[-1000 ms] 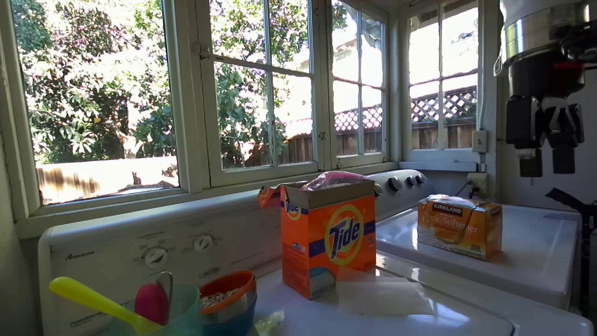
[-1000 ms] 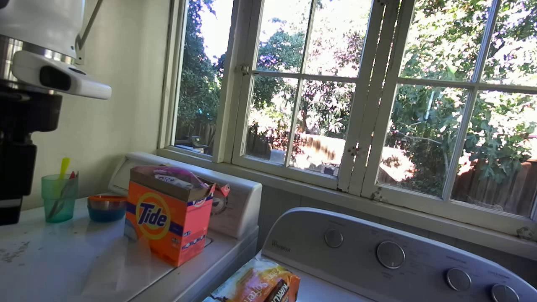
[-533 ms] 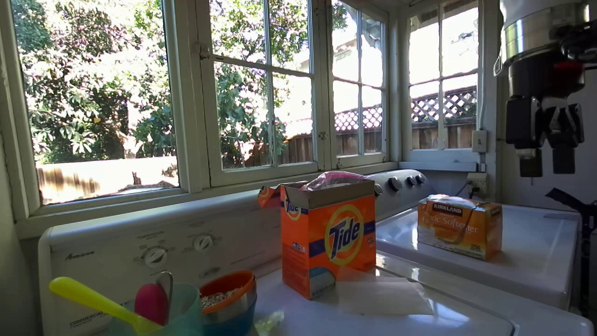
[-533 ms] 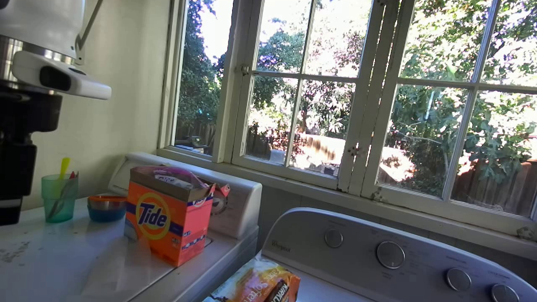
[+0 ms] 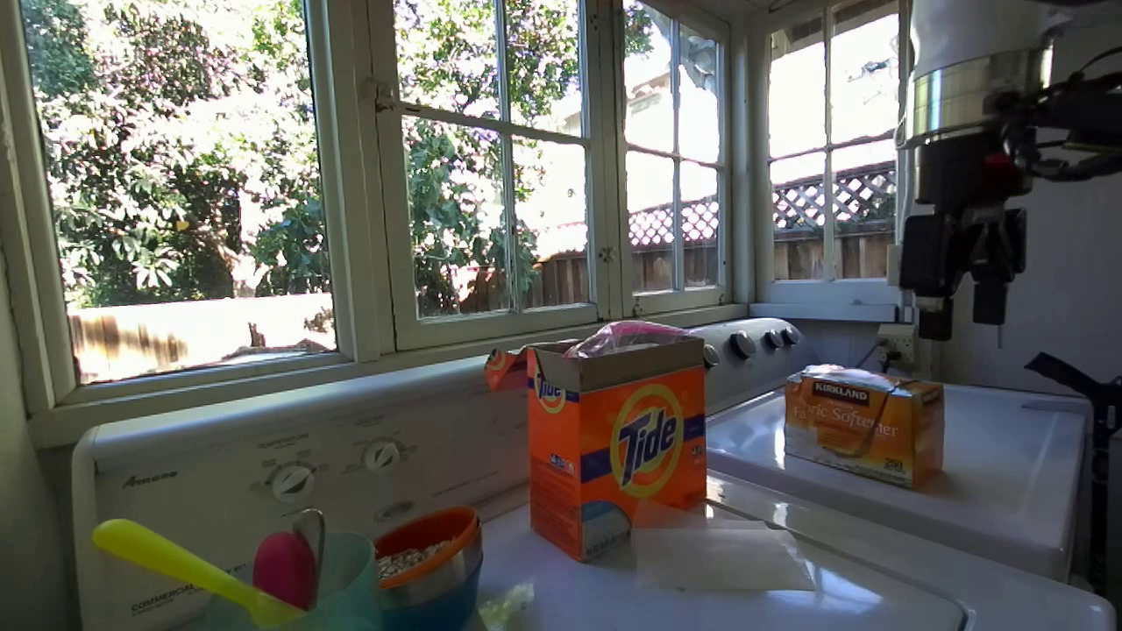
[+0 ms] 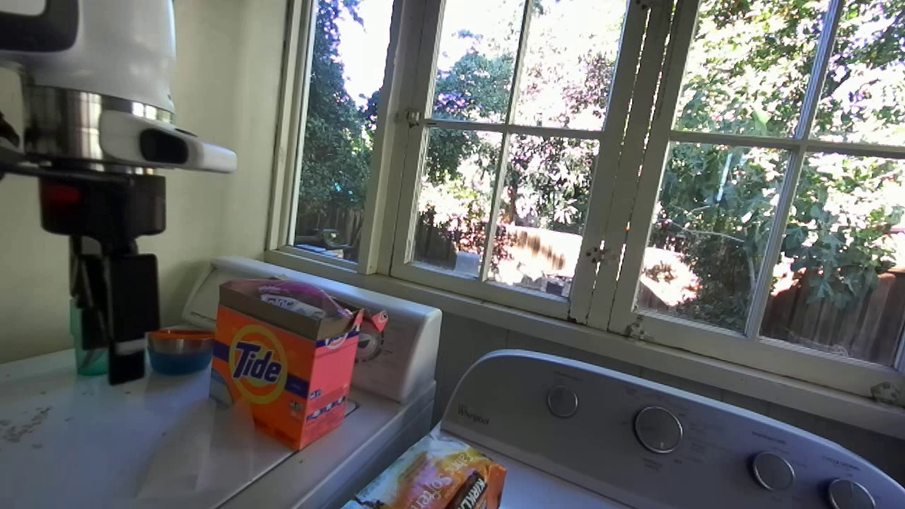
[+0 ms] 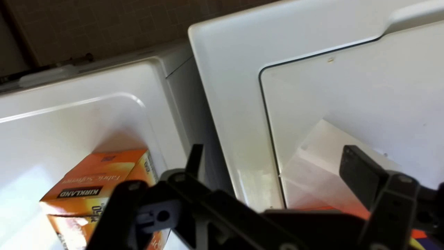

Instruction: Move the yellow box backwards then put the orange box on top of the machine on the right and press a button on the left washing machine.

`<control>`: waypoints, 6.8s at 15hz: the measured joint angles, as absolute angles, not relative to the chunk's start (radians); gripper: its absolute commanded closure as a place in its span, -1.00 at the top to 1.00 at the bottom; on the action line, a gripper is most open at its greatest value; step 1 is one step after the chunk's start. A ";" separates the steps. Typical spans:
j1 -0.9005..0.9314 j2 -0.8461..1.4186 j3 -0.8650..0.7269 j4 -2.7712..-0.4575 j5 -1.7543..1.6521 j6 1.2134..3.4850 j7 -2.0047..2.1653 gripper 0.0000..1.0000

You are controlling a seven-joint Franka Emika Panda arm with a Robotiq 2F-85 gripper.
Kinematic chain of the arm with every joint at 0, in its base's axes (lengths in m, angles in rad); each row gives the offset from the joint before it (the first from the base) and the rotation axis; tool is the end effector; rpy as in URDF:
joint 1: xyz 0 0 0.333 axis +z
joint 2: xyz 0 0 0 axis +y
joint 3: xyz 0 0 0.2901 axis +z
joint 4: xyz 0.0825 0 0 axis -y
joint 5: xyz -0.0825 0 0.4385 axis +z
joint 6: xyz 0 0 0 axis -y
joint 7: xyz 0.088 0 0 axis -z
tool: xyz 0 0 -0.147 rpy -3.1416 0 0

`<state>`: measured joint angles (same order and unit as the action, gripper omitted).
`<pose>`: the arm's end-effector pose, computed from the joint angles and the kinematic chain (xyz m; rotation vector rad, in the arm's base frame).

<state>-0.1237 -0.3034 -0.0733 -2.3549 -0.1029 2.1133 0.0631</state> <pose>0.5048 -0.1081 0.3634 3.0522 -0.3170 0.0874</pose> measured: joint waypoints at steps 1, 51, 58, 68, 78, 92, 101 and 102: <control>-0.133 -0.263 -0.080 -2.339 -0.122 2.139 0.060 1.00; -0.185 0.496 -0.227 -1.690 -0.275 2.334 -0.010 -0.95; -0.242 0.513 -0.211 -1.687 -0.279 2.522 -0.240 -0.99; -0.372 0.549 -0.084 -1.679 -0.262 2.702 -0.628 -0.99; -0.302 0.563 -0.140 -1.729 -0.472 3.028 -0.747 -0.99; -0.312 0.662 -0.194 -1.717 -0.556 3.422 -0.895 -0.99; -0.374 0.750 -0.162 -1.665 -0.652 3.644 -0.979 0.02; -0.374 0.745 -0.157 -1.669 -0.652 3.630 -0.969 0.15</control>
<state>-0.3740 0.7453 -0.1573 -1.6685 -0.6517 3.6297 -0.9686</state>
